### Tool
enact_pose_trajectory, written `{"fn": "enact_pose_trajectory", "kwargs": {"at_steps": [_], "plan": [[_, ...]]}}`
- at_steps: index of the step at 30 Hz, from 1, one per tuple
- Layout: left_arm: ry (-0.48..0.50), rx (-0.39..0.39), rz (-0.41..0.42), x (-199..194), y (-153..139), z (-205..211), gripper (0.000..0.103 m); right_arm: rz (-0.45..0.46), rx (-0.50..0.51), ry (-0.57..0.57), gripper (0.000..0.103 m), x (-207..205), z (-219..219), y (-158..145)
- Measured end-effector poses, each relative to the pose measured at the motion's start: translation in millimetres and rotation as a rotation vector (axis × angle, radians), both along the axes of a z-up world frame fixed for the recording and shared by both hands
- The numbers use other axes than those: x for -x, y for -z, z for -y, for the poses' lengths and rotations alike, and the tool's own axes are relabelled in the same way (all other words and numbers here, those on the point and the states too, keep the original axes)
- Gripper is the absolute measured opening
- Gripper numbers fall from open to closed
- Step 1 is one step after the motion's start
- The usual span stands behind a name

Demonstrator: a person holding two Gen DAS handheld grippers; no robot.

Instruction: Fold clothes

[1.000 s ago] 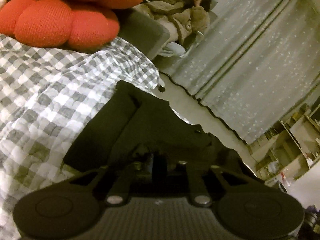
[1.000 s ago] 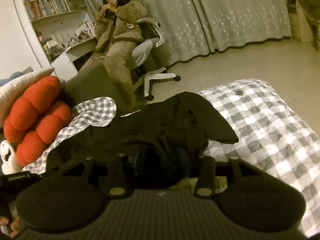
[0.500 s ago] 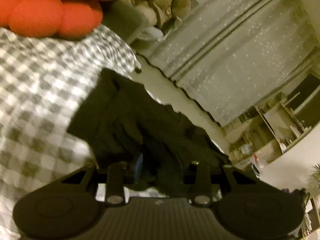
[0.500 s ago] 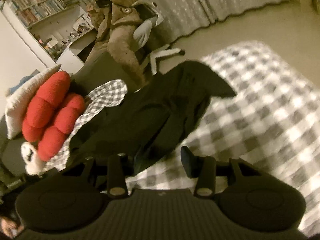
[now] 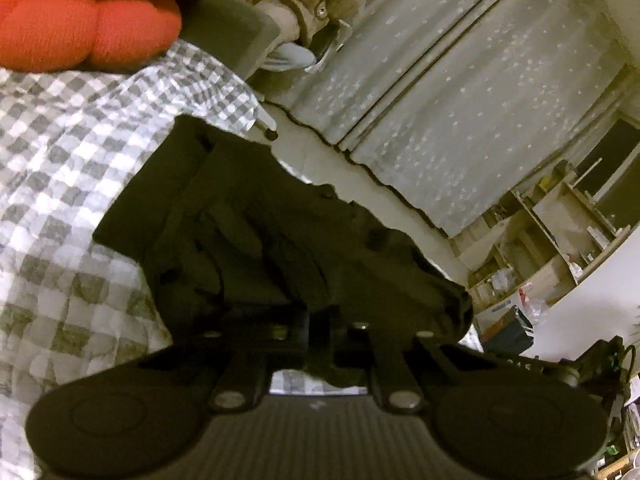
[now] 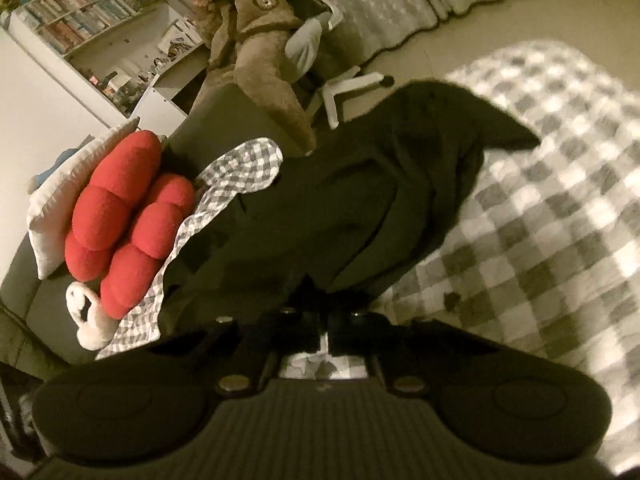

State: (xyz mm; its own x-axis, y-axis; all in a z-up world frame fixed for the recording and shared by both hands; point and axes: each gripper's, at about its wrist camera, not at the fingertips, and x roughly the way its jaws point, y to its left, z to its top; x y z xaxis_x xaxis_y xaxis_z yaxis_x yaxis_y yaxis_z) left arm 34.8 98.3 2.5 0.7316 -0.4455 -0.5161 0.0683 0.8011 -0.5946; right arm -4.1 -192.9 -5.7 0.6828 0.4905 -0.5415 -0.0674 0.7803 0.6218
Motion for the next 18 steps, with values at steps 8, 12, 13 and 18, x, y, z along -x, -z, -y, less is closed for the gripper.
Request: {"fn": "enact_pose_trajectory", "kwargs": {"at_steps": [8,12,13,18], "plan": [[0.020,0.008,0.081,28,-36,0,0.007,0.105,-0.007,0.038,0.003,31,19,-37],[0.039,0.021,0.129,47,-52,3,0.007,0.141,-0.006,0.055,0.003,46,26,-57],[0.044,0.027,0.136,51,-54,3,0.007,0.146,-0.004,0.060,0.003,48,27,-61],[0.065,0.059,0.137,70,-62,1,0.007,0.117,0.003,0.092,0.003,60,40,-67]]}}
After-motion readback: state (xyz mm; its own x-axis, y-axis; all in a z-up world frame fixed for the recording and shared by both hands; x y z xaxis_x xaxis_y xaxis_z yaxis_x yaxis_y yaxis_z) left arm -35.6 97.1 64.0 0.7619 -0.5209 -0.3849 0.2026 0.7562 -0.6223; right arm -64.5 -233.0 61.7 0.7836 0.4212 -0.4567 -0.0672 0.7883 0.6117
